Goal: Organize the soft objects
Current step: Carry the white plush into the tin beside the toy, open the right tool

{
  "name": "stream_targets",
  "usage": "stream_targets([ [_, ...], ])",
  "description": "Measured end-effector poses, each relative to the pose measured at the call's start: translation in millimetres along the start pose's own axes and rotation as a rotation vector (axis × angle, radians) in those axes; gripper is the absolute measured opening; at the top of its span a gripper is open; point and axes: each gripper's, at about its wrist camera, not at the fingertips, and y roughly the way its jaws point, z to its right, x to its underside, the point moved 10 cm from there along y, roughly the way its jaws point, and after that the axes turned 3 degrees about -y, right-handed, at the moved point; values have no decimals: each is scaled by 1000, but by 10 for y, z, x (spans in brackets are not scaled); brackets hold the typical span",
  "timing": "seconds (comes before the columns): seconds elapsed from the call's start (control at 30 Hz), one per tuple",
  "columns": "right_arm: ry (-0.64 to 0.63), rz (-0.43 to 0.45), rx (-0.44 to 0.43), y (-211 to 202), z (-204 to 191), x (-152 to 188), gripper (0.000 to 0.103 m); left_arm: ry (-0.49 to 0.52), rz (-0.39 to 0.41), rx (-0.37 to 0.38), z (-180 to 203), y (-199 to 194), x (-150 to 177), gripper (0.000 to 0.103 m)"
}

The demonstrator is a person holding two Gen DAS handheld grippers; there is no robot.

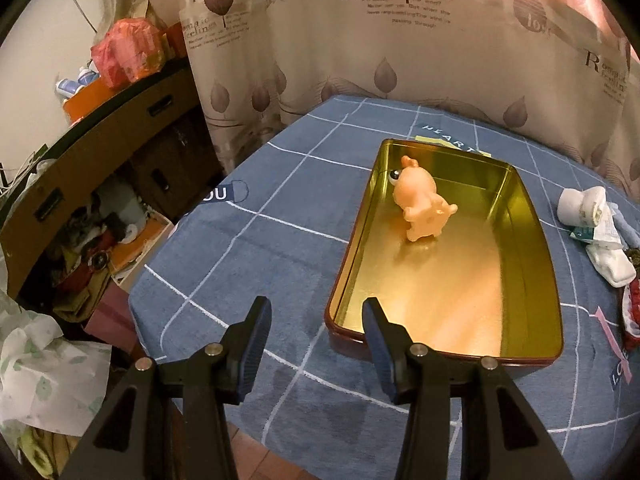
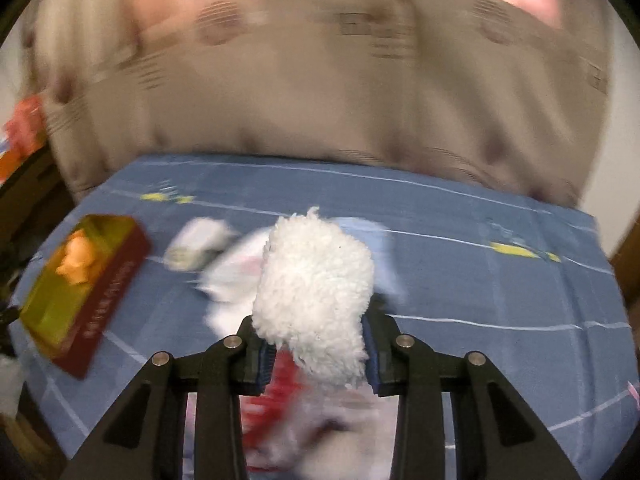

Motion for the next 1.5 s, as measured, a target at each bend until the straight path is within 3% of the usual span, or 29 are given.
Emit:
stream_targets([
  [0.23,-102,-26,-212,140,-1287,-30,32,-30,-2,-13,-112,27,-10,48],
  [0.4,-180,-30,-286,167,-1933,-40,32,-37,14,-28,-164,7,-33,48],
  [0.63,-264,-42,-335,248,-2544,-66,32,-59,17,-26,-209,-6,-46,48],
  [1.07,-377,-107,-353,500,-3082,126,33,-115,9,-41,-375,20,-69,48],
  [1.5,-403,-152,-322,728,-3197,270,37,-134,-5,-38,-412,49,-53,48],
])
